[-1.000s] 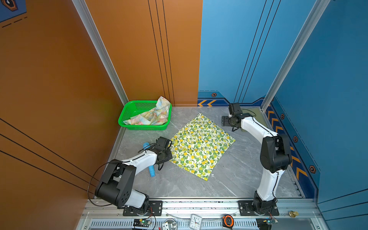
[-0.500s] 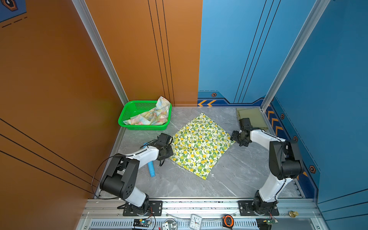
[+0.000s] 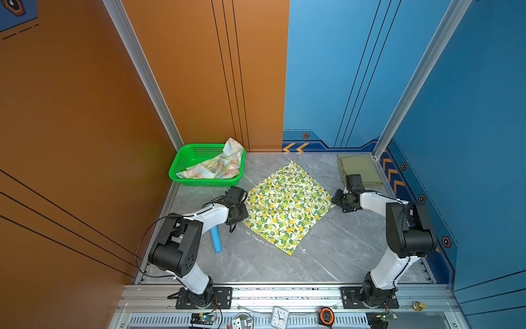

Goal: Fold and stack skirts
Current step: Fold the skirt at the center of the table.

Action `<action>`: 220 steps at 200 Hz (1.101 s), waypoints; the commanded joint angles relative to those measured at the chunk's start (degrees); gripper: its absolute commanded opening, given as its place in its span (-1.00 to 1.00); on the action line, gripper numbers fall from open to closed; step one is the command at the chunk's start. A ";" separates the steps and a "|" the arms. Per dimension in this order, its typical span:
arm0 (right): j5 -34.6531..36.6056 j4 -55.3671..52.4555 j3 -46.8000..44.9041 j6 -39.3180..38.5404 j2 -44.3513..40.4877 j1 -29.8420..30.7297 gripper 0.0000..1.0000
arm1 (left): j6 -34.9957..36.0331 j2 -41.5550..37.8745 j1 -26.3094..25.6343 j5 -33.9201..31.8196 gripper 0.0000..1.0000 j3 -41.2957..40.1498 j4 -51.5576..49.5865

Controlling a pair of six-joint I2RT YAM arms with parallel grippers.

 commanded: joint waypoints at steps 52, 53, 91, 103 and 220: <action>-5.64 12.53 -4.14 -0.39 -3.24 -1.54 -1.00 | 1.53 1.82 0.99 -1.23 -1.00 3.22 -1.30; -5.65 12.57 -4.16 -0.42 -3.35 -1.52 -1.00 | 1.55 1.82 0.99 -1.23 -1.00 3.21 -1.34; -2.37 9.94 -4.22 -4.37 -9.47 3.18 -1.00 | 1.46 2.69 1.01 -1.30 -1.00 3.93 -1.30; -0.44 8.35 -3.85 -6.04 -11.67 5.77 -1.00 | 1.47 3.03 1.09 -1.32 -1.00 4.18 -1.39; 17.49 4.01 0.03 -18.66 -16.51 54.96 -1.00 | 0.84 3.68 0.90 -1.37 -1.00 4.31 -1.10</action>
